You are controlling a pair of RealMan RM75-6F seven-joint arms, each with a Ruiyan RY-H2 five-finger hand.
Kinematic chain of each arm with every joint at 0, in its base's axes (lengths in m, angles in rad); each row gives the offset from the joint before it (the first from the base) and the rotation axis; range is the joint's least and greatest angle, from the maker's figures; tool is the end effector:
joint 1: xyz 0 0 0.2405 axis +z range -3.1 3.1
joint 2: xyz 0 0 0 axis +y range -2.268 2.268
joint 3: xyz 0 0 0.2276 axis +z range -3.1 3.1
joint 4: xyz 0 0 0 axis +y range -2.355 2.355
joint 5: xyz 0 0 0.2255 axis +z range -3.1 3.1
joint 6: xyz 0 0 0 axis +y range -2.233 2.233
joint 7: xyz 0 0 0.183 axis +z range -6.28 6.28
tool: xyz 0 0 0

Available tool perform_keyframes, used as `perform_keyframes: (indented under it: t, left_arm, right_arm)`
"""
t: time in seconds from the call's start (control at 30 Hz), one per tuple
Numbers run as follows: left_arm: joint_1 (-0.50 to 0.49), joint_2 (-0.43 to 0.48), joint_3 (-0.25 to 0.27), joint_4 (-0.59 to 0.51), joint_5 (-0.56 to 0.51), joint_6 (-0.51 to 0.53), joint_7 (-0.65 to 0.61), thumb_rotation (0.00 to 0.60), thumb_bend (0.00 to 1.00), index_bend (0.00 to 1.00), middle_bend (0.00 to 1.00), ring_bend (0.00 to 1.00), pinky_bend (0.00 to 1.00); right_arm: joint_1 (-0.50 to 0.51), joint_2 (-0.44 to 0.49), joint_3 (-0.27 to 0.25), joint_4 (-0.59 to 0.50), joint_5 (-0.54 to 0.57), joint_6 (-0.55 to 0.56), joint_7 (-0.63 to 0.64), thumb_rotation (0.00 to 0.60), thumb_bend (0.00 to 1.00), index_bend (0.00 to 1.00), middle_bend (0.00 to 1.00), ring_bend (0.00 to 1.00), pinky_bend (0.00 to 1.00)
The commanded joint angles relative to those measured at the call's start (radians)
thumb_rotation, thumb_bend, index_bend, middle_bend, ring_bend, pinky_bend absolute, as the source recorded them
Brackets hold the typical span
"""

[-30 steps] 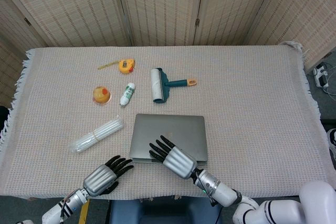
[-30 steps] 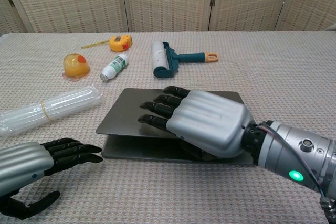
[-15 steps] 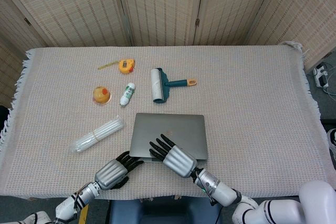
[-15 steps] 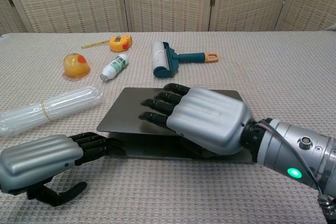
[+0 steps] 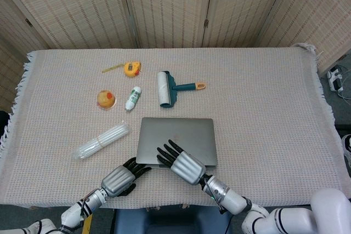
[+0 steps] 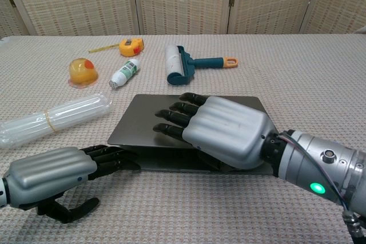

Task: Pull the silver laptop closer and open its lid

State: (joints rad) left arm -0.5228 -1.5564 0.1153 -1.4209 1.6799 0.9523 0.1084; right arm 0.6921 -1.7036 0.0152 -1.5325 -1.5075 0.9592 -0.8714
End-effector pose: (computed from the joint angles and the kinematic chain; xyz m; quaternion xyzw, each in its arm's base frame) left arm -0.1759 0.2275 -0.1009 -0.8522 -0.3343 -0.3116 0.2550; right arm -0.0586 -0.2492 -0.1173 0.8827 -0.0537 0.3196 0.3403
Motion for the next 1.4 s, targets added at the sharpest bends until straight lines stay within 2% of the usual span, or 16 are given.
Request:
perform_keyframes:
  t: [0.03, 0.7, 0.77, 0.87, 0.93, 1.13, 1.4]
  left_arm:
    - [-0.004, 0.002, 0.001, -0.006, -0.009, -0.006, 0.009, 0.6, 0.65, 0.01, 0.0, 0.0, 0.0]
    - [-0.015, 0.011, 0.012, -0.032, -0.038, -0.002, 0.041, 0.6, 0.65, 0.04, 0.0, 0.01, 0.0]
    - [-0.017, 0.01, 0.013, -0.032, -0.04, -0.003, 0.041, 0.6, 0.65, 0.04, 0.0, 0.01, 0.0]
    - [-0.018, 0.009, 0.014, -0.032, -0.042, -0.002, 0.043, 0.6, 0.65, 0.04, 0.0, 0.01, 0.0]
    - [-0.019, 0.009, 0.014, -0.032, -0.043, -0.002, 0.043, 0.6, 0.65, 0.04, 0.0, 0.01, 0.0]
    - [-0.02, 0.01, 0.018, -0.034, -0.045, 0.002, 0.045, 0.6, 0.65, 0.04, 0.0, 0.01, 0.0]
    - [-0.022, 0.007, 0.021, -0.029, -0.048, 0.004, 0.049, 0.6, 0.65, 0.05, 0.0, 0.01, 0.0]
  right_arm:
    - [0.001, -0.001, 0.0, 0.003, 0.001, 0.0, 0.0, 0.6, 0.64, 0.0, 0.0, 0.0, 0.0]
    - [-0.007, -0.028, 0.011, 0.078, 0.032, 0.025, -0.039, 0.6, 0.64, 0.0, 0.0, 0.0, 0.0]
    - [-0.007, -0.033, 0.013, 0.09, 0.035, 0.027, -0.041, 0.6, 0.62, 0.0, 0.0, 0.0, 0.0]
    - [-0.007, -0.043, 0.015, 0.113, 0.029, 0.039, -0.043, 0.6, 0.52, 0.0, 0.0, 0.0, 0.0]
    - [-0.006, -0.049, 0.017, 0.124, 0.027, 0.043, -0.042, 0.6, 0.48, 0.0, 0.0, 0.0, 0.0]
    - [-0.006, -0.048, 0.032, 0.132, 0.023, 0.065, -0.04, 0.6, 0.48, 0.0, 0.0, 0.0, 0.0]
    - [0.005, -0.019, 0.084, 0.082, 0.05, 0.083, -0.034, 0.6, 0.48, 0.0, 0.0, 0.0, 0.0]
